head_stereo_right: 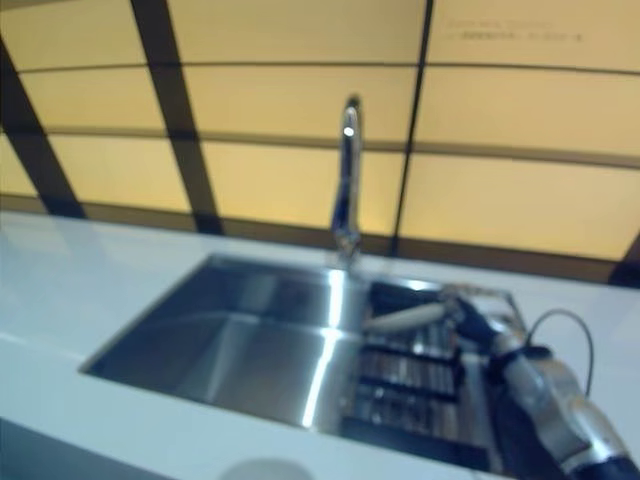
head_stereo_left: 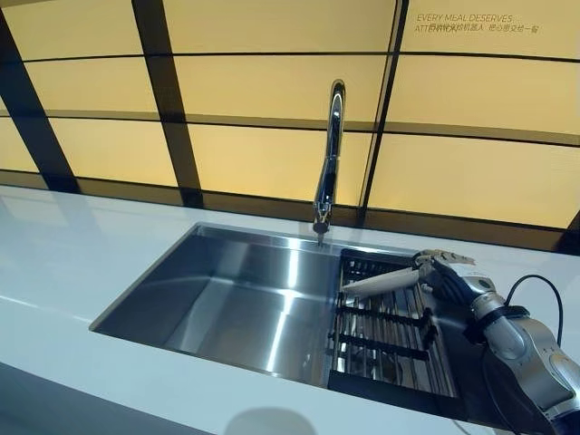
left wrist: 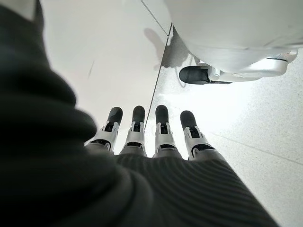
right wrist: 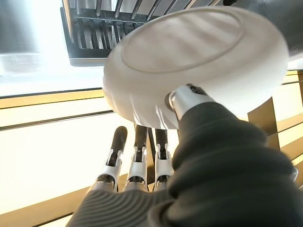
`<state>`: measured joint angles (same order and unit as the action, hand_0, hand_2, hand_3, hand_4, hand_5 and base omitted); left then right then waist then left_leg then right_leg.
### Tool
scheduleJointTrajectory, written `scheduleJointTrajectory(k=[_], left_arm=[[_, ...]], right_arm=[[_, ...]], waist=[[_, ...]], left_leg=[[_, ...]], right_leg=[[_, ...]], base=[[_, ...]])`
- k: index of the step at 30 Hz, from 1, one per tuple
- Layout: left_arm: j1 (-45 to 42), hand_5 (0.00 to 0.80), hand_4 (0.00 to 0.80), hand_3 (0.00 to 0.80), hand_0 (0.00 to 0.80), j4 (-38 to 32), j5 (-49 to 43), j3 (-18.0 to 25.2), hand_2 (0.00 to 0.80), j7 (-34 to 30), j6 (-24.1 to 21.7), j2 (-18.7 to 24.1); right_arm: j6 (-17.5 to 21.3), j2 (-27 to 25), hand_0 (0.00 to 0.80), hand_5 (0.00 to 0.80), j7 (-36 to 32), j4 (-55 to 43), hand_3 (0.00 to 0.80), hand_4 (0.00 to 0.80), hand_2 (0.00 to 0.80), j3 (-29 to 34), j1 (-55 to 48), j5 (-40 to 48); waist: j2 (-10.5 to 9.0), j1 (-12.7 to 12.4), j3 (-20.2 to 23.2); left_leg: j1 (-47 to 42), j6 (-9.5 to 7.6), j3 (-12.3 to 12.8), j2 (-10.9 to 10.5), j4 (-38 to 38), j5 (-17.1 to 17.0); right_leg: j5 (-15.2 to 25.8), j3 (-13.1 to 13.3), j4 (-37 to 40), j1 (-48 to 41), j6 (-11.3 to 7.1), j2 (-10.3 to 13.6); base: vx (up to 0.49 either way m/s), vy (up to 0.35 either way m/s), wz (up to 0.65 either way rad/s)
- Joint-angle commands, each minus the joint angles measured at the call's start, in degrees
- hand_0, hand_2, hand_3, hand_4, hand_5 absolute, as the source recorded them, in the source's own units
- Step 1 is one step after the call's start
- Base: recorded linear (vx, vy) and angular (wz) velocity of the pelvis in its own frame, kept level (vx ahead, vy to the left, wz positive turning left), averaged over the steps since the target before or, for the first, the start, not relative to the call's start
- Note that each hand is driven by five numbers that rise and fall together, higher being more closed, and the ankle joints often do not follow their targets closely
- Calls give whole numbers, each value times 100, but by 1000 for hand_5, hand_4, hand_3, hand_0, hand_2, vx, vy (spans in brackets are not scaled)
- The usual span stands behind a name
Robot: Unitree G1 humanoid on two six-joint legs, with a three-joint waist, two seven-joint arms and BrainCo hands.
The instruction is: Take plates into dishwasher
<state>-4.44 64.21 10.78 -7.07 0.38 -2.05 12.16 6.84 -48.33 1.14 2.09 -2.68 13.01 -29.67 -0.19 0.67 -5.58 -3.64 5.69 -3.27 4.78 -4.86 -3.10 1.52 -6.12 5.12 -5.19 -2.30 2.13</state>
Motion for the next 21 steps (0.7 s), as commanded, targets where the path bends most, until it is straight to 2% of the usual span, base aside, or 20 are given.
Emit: scheduleJointTrajectory(k=[1,11,21], left_arm=[[225,0,0,0,0,461,-28,96,0,41,-195,180],[165,0,0,0,0,446,-72,135,0,-16,-203,188],[140,0,0,0,0,468,7,106,0,-66,-204,234]], right_arm=[[208,11,800,800,345,-406,800,800,800,185,129,308],[185,-167,800,800,523,-630,800,800,800,523,137,325],[-52,-670,800,800,794,-886,800,800,800,939,301,543]], waist=[[-414,-91,227],[-401,-45,251],[-433,46,315]], left_leg=[[-36,-371,257,-161,-14,257],[-72,-385,266,-183,-14,293],[-114,-430,289,-264,-14,361]], right_leg=[[65,201,-12,61,-145,178],[55,277,-18,53,-139,167],[75,412,-31,63,-185,202]], base=[[0,0,0],[8,7,-2],[15,45,-5]])
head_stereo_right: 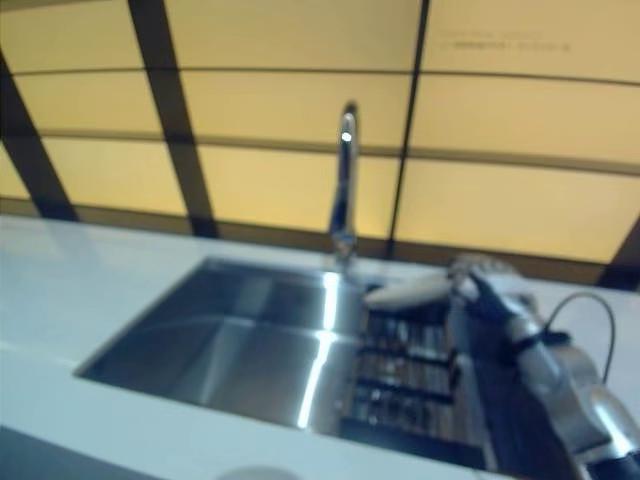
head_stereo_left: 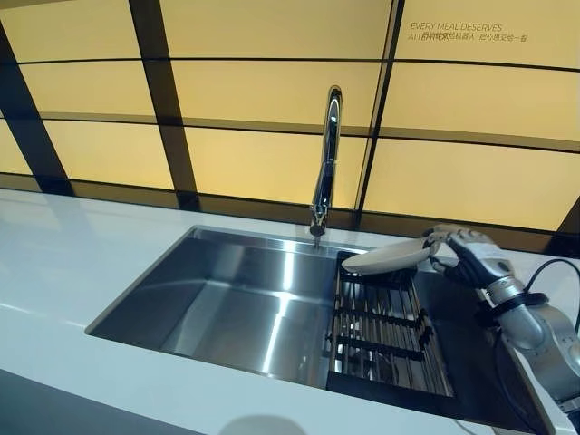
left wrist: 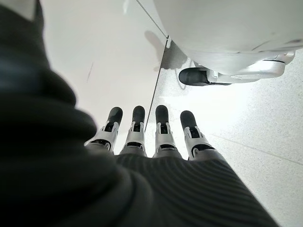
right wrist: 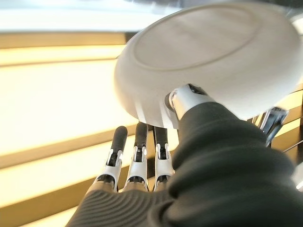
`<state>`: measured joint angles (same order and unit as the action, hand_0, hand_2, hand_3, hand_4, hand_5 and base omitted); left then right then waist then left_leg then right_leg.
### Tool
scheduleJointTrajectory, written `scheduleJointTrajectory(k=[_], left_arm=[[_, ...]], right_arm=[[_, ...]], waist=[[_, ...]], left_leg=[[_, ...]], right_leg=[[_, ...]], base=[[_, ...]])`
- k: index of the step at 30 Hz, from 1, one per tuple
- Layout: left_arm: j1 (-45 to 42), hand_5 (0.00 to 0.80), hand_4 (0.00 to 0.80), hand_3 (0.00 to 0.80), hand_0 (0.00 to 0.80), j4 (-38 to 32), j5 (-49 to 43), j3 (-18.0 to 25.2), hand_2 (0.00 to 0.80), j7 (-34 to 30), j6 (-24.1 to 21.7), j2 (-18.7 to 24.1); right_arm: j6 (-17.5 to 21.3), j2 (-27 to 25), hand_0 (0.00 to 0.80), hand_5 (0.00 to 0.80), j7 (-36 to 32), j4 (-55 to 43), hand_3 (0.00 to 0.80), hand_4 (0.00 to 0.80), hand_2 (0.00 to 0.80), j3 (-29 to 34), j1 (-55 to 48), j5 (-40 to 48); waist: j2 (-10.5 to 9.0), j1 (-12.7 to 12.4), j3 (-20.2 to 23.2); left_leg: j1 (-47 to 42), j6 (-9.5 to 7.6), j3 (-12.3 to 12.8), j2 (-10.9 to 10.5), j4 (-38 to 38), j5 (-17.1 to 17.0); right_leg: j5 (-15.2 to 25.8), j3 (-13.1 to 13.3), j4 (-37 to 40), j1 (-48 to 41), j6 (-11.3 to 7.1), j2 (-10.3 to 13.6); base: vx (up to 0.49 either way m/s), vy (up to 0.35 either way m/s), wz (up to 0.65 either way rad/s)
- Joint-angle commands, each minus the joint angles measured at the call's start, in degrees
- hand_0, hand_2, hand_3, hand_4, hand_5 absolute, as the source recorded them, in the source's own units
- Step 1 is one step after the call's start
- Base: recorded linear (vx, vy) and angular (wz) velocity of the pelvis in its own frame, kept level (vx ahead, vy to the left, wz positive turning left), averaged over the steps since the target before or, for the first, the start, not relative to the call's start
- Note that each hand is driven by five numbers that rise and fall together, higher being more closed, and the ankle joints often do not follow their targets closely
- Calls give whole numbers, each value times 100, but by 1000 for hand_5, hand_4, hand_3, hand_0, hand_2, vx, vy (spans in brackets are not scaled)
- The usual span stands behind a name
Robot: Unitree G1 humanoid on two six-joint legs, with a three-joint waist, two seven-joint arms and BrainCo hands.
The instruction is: Take plates into dishwasher
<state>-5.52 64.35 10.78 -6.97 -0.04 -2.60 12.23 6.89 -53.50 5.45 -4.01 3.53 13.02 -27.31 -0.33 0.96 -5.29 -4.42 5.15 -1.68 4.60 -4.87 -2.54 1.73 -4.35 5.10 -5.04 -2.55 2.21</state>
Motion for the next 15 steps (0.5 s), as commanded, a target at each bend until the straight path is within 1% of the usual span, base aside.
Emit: scheduleJointTrajectory(k=[1,5,12,15], left_arm=[[256,0,0,0,0,466,14,102,0,-30,-151,233],[268,0,0,0,0,504,18,111,0,-40,-170,236],[200,0,0,0,0,516,14,132,0,-64,-195,265],[202,0,0,0,0,487,31,146,0,-75,-162,306]], right_arm=[[-66,-181,800,800,384,-282,800,800,800,339,304,323],[-80,-237,800,800,458,-253,800,800,800,371,325,312],[-200,-514,800,800,595,-164,800,800,800,663,136,317],[-183,-595,800,800,639,-95,800,800,800,750,57,326]], waist=[[-425,24,287],[-440,38,299],[-472,111,301],[-474,146,286]], left_leg=[[-38,-382,135,-253,-13,311],[-17,-402,137,-280,-13,269],[-59,-534,152,-424,-13,335],[-62,-586,145,-470,-13,343]], right_leg=[[57,251,-29,50,-165,199],[116,287,-34,94,-172,214],[180,496,-132,186,-270,320],[204,583,-213,254,-311,358]], base=[[10,38,-8],[-12,42,-6],[14,107,-12],[-5,80,-8]])
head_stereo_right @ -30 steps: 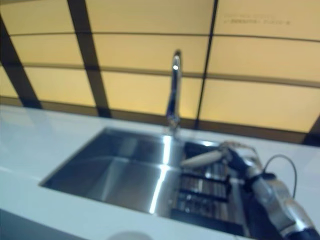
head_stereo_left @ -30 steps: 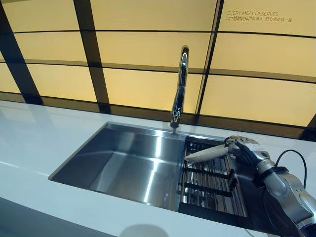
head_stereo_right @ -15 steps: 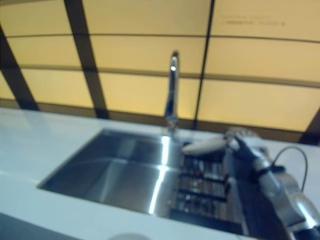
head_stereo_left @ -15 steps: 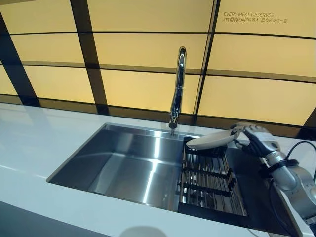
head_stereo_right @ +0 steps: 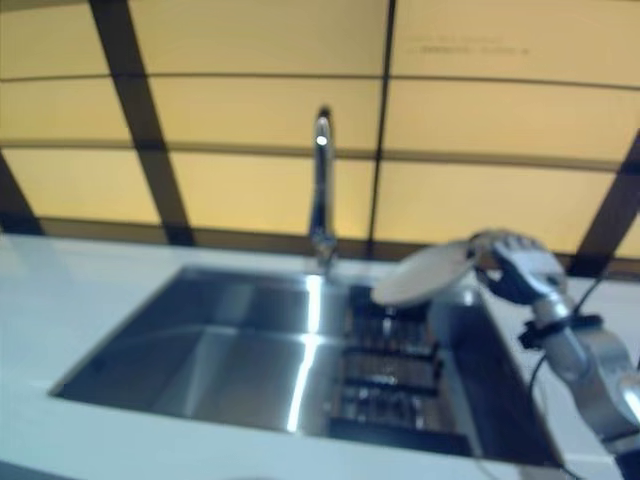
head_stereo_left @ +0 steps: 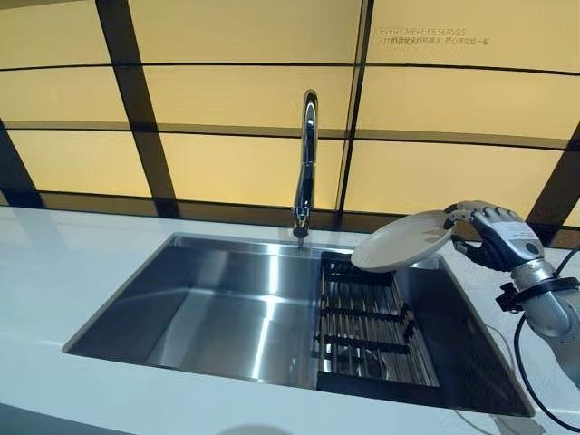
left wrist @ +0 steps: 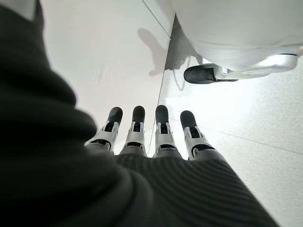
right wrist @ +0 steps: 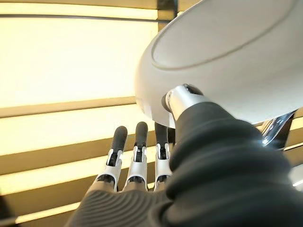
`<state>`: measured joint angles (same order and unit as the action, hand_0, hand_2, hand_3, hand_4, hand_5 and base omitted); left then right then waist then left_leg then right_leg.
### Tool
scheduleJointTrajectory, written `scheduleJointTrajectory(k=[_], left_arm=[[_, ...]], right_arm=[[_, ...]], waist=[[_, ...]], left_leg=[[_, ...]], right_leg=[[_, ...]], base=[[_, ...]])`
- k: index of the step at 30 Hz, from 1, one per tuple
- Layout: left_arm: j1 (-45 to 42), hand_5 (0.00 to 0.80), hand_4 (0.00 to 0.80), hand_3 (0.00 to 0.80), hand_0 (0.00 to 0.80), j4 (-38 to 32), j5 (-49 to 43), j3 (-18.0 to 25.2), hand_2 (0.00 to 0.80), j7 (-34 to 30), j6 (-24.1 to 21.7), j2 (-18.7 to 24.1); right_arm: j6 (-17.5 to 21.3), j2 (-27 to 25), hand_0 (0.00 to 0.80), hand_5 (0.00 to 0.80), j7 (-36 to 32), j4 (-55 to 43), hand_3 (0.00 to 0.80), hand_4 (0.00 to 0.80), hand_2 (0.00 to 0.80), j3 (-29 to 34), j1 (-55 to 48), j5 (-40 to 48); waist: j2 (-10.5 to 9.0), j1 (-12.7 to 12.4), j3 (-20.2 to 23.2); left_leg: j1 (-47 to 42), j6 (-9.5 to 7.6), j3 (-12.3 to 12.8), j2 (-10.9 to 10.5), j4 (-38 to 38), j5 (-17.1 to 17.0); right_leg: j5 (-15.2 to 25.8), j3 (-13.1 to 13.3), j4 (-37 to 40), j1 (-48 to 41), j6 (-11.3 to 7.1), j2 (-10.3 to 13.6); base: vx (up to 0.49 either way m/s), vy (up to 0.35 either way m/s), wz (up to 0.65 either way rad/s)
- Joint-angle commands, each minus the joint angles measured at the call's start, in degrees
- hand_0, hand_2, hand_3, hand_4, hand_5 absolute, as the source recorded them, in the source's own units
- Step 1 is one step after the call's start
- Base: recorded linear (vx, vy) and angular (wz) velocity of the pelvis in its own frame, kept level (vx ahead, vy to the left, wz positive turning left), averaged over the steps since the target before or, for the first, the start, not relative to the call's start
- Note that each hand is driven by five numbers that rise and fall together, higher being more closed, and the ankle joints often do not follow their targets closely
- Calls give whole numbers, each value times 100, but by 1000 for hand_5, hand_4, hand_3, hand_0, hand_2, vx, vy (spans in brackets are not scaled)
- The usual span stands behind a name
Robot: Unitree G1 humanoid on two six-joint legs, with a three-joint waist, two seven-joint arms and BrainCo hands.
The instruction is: Take plates into dishwasher
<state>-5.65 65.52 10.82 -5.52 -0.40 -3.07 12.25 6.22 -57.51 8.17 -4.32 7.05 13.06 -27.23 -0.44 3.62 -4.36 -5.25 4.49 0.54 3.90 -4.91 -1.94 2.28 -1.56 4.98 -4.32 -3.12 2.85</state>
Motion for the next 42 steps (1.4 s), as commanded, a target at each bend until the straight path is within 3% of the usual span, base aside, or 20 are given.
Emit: scheduleJointTrajectory(k=[1,9,15,18,21,22,27,32,38,42], left_arm=[[216,0,0,0,0,370,25,4,0,-42,-112,310],[299,0,0,0,0,250,37,-12,0,-65,34,445],[244,0,0,0,0,237,-38,-66,0,-70,31,477],[233,0,0,0,0,240,-18,7,0,-53,30,547],[253,0,0,0,0,245,56,102,0,-33,32,624],[257,0,0,0,0,246,46,115,0,-42,34,632],[221,0,0,0,0,154,205,138,0,43,74,677],[197,0,0,0,0,121,270,109,0,71,73,751],[218,0,0,0,0,52,227,128,0,62,122,837],[249,0,0,0,0,104,182,90,0,92,109,785]], right_arm=[[-111,-208,800,800,381,-49,800,800,800,410,45,317],[-103,-320,800,800,435,310,800,800,800,631,-162,1130],[-182,-217,800,800,195,514,800,800,800,799,-337,1798],[-272,-134,800,800,44,622,800,800,800,851,-359,2210],[-311,-135,800,800,-18,730,800,800,800,811,-223,2437],[-329,-140,800,800,-8,752,800,800,800,799,-199,2471],[-417,-183,800,800,133,989,800,800,800,811,14,2782],[-509,-350,800,800,355,1242,800,800,800,799,182,2747],[-677,-882,800,800,456,1549,800,800,800,926,290,2916],[-739,-1158,800,800,396,1748,800,800,800,1126,196,2992]], waist=[[-464,-116,192],[-456,48,11],[-490,115,-51],[-562,135,-159],[-585,42,-241],[-586,28,-245],[-507,-205,-183],[-568,-365,-3],[-721,-386,141],[-738,-294,188]], left_leg=[[20,-529,-76,-408,-9,284],[-29,-773,-131,-609,51,366],[-45,-785,-109,-677,37,402],[-116,-740,172,-663,31,494],[-133,-748,544,-595,32,493],[-134,-749,582,-587,33,495],[44,-808,1066,-336,64,379],[215,-777,1279,-244,85,296],[215,-604,1569,-129,61,227],[178,-524,1604,-26,9,170]], right_leg=[[152,321,-218,196,-262,302],[337,764,-769,596,-473,465],[642,791,-671,823,-533,473],[1068,456,-637,1130,-621,516],[1080,-79,-927,1202,-626,639],[1074,-114,-961,1204,-625,650],[555,-649,-1634,794,-497,883],[275,-783,-1537,278,-506,966],[121,-1056,-794,31,-551,743],[36,-1021,-604,83,-475,577]], base=[[-10,81,-13],[-35,161,-26],[-14,92,-26],[-41,37,-41],[-93,8,-68],[-103,7,-107],[-147,-37,-88],[-99,-131,-65],[-57,-186,-51],[-51,-170,-5]])
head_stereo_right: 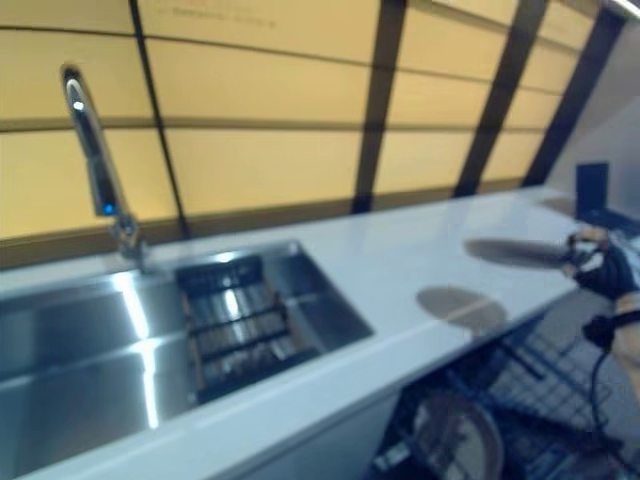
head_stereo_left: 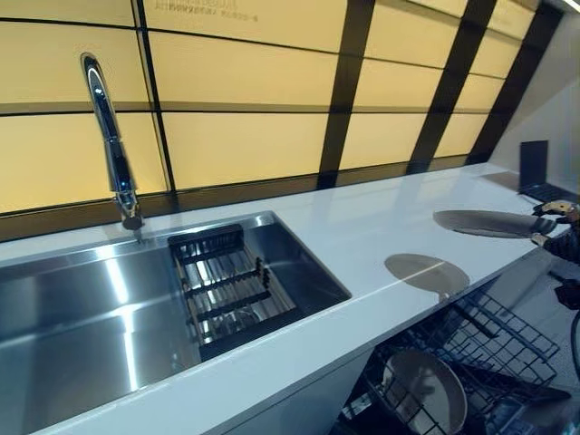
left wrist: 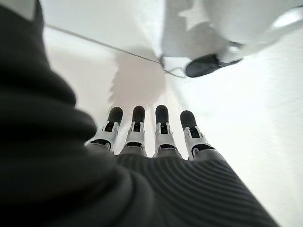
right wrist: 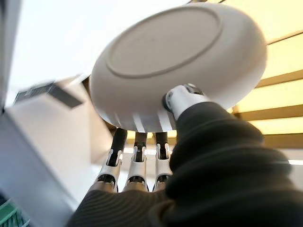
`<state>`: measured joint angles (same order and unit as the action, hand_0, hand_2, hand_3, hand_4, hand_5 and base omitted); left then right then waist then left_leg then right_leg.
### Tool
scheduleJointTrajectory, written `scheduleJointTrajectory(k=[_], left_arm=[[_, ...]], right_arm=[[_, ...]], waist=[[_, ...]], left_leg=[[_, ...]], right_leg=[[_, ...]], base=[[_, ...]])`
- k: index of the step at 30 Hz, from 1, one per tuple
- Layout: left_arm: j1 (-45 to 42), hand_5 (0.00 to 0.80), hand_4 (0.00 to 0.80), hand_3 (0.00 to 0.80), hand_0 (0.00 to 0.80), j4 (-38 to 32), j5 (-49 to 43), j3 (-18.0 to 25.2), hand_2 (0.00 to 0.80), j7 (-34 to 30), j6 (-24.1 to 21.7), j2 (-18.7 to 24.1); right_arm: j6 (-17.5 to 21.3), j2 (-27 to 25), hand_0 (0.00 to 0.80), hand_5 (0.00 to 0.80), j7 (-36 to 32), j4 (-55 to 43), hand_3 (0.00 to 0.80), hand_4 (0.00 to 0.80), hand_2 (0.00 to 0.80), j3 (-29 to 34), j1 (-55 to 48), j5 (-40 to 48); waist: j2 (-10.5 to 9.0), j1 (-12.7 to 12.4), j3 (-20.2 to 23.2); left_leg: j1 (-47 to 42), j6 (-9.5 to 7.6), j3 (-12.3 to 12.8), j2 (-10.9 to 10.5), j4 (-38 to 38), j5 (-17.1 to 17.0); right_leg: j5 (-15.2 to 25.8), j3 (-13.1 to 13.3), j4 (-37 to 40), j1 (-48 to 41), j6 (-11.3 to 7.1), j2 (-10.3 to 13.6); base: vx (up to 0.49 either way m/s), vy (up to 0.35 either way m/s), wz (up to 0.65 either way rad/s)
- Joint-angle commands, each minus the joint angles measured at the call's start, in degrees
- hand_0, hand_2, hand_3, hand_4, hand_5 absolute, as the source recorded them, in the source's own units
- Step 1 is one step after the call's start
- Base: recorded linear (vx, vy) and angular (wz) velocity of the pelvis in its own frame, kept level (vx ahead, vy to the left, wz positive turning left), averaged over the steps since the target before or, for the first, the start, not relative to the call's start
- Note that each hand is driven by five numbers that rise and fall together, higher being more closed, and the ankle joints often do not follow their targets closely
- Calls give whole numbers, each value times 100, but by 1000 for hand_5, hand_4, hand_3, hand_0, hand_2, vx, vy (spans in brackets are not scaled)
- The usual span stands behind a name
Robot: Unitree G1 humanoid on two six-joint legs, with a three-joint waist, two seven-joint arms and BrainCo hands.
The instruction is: Take plates into dishwasher
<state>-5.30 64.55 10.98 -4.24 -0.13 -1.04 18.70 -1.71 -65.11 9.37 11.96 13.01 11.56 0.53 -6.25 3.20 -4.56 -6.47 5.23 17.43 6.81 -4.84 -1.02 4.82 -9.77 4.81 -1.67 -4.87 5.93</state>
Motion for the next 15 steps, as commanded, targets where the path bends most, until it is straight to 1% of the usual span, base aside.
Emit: scheduleJointTrajectory(k=[1,4,5,8,11,15], left_arm=[[230,0,0,0,0,226,149,-53,0,80,-90,99],[223,0,0,0,0,229,107,-64,0,93,-86,60],[223,0,0,0,0,309,80,-92,0,119,-137,25],[226,0,0,0,0,382,27,-85,0,102,-187,-4],[208,0,0,0,0,459,-66,-51,0,83,-245,-20],[223,0,0,0,0,492,-122,-33,0,36,-288,-10]], right_arm=[[5,-476,800,800,247,143,800,800,800,642,283,247],[-68,-522,800,800,231,154,800,800,800,734,228,184],[-152,-559,800,800,188,150,800,800,800,825,161,137],[-275,-591,800,800,126,115,800,800,800,949,14,7],[-313,-514,800,800,127,23,800,800,800,1140,-208,-49],[-354,-411,800,800,7,-116,800,800,800,1281,-402,-64]], waist=[[-154,-192,230],[-148,-143,236],[-138,-74,250],[-109,15,258],[-72,120,264],[-27,216,259]], left_leg=[[273,-552,-86,-284,-16,74],[255,-509,-89,-245,-16,76],[246,-472,-86,-213,-16,67],[239,-437,-123,-190,-16,48],[237,-380,-163,-160,-16,19],[250,-308,-153,-98,-16,-31]], right_leg=[[-227,-167,-478,-154,-253,196],[-239,-123,-421,-133,-203,133],[-251,-63,-391,-109,-148,57],[-266,69,-356,-85,-77,-35],[-264,195,-287,-71,-3,-133],[-259,272,-219,-69,49,-207]], base=[[-54,-174,2],[-38,-127,0],[-52,-174,-3],[-41,-134,-1],[-49,-125,1],[-43,-94,0]])
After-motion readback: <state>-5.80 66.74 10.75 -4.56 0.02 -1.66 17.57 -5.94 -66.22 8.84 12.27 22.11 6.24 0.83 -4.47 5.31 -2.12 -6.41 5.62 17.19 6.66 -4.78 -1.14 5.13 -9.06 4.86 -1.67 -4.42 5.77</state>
